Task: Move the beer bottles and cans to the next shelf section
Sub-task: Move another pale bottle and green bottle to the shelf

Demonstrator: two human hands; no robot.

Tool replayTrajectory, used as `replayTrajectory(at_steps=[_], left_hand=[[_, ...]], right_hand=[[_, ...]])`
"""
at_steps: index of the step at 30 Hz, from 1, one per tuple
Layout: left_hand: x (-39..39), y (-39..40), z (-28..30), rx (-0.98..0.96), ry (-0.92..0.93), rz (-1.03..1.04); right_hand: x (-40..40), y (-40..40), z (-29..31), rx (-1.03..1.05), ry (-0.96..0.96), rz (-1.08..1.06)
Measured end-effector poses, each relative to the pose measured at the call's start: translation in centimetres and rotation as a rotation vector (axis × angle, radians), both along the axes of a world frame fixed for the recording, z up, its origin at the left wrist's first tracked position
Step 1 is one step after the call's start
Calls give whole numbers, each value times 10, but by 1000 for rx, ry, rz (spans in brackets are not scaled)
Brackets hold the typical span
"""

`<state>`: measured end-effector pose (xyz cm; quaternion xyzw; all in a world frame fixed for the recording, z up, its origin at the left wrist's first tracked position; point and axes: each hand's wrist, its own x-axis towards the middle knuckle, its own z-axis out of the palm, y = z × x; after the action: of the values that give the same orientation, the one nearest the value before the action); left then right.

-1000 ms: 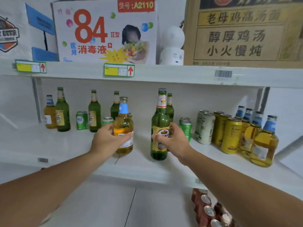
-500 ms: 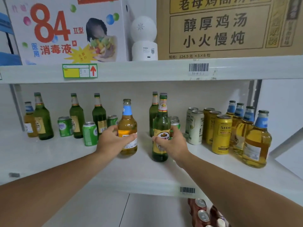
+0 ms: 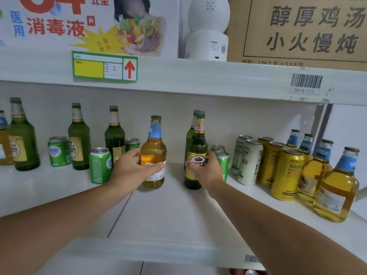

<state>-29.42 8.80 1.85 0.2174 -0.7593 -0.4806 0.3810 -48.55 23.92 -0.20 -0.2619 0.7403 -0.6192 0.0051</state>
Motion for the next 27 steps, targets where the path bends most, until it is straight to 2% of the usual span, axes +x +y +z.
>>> replayTrajectory(at_steps=[19,27], left_hand=[[-5,-9,-10,33,-6,-108],[5,-2,-16,32,-9,-47]], right_hand=[[-15,-20,5,78,-37,-26],[-22,-25,3,86,-18,-14]])
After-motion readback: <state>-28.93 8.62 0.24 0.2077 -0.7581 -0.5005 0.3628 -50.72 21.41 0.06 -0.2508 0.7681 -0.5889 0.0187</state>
